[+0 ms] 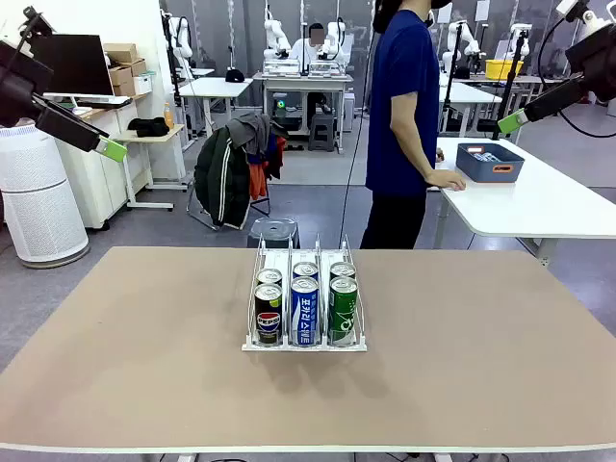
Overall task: Fill the beverage cans into the dispenser.
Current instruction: Pick up the Pepsi coke handed by the human.
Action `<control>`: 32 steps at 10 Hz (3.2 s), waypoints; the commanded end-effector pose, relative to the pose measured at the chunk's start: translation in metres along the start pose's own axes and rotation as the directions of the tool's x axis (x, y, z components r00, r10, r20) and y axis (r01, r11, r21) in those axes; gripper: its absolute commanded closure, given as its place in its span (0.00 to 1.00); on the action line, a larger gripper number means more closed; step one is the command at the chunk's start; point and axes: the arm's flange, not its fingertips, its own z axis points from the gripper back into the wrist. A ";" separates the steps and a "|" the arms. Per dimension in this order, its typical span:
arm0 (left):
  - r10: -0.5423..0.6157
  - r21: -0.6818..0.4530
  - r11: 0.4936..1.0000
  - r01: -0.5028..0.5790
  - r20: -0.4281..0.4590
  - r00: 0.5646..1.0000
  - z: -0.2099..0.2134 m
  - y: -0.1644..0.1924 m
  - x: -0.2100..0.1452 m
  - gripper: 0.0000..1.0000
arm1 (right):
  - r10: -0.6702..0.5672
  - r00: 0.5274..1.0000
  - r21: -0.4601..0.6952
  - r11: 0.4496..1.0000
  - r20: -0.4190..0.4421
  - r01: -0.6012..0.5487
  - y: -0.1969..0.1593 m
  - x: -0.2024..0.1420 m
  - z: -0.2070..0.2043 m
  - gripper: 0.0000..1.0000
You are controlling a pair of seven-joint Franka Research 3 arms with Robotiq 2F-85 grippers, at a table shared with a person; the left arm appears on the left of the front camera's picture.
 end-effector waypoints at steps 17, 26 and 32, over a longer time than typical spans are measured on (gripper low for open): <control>0.006 -0.002 1.000 -0.006 0.004 1.000 0.001 -0.001 -0.002 0.00 | 0.016 1.000 0.026 1.000 0.015 -0.016 -0.003 -0.001 -0.003 0.00; 0.006 -0.002 1.000 -0.006 0.004 1.000 0.001 -0.001 -0.002 0.00 | 0.016 1.000 0.026 1.000 0.015 -0.016 -0.003 -0.001 -0.003 0.00; 0.006 -0.002 1.000 -0.006 0.004 1.000 0.001 -0.001 -0.002 0.00 | 0.016 1.000 0.026 1.000 0.015 -0.016 -0.003 -0.001 -0.003 0.00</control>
